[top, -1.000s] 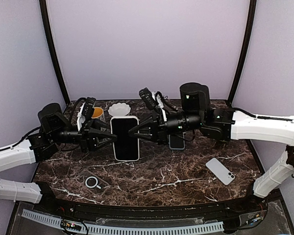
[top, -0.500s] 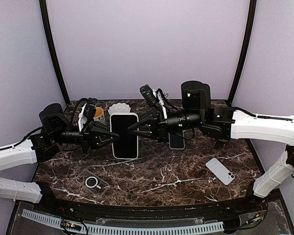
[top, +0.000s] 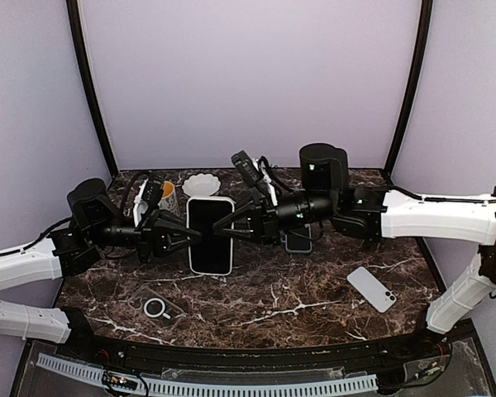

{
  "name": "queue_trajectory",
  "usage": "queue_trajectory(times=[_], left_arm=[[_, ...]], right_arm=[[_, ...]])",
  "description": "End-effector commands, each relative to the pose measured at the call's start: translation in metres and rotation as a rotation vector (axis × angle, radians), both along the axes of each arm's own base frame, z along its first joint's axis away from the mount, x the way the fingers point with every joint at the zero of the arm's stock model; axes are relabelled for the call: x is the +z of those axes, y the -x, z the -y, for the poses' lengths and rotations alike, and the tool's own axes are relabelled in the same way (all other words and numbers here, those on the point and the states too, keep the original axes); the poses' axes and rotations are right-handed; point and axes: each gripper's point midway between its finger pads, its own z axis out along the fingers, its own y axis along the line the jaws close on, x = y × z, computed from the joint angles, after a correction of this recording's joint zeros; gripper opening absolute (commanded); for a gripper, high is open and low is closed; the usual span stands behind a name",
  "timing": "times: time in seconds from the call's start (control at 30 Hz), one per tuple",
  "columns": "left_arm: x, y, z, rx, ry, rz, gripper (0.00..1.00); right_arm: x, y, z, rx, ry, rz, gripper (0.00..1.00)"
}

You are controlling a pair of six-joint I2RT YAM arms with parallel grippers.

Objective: Put the phone into the phone case
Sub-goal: Pass from the right arm to the left, then pass from the left arm to the right

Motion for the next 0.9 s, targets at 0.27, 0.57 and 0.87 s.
queue_trajectory(times=[0.27, 0.57, 0.87], left_arm=[[0.03, 0.006, -0.008, 0.022, 0.094, 0.111, 0.0], [0.03, 0.004, -0.008, 0.031, 0.094, 0.112, 0.0], [0.013, -0.048, -0.009, 0.29, -0.044, 0.038, 0.82]], right_arm=[[-0.022, -0.006, -0.004, -0.011, 0.041, -0.046, 0.34], [-0.016, -0.009, -0.002, -0.042, 0.022, -0.036, 0.0], [-0.052, -0.08, 0.031, -0.352, 0.194, -0.124, 0.0]])
